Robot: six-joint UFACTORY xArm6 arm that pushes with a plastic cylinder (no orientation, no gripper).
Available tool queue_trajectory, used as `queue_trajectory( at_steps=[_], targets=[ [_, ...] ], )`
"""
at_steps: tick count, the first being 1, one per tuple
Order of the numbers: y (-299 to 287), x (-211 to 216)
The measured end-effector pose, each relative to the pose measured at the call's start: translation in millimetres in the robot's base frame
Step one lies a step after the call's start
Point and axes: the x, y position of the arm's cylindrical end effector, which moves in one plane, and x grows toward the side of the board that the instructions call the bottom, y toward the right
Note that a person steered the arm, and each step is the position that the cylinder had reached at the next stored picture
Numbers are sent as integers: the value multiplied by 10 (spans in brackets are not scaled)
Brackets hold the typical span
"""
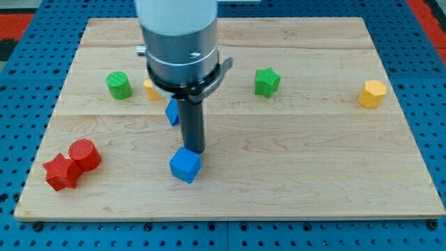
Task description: Move the blue blocks towards the bottom right
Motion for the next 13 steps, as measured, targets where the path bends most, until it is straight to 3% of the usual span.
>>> queue_trajectory(
  at_steps=[1, 3, 4, 5, 6, 7, 9, 10, 11, 12, 13],
  targets=[
    [220, 151],
    [-599, -17],
    [-1029, 188],
    [-743, 604],
    [-134, 377],
    [-335, 270],
    [1542, 303],
    [1435, 317],
    [1603, 761],
    [2023, 758],
    [1754, 756]
  ],
)
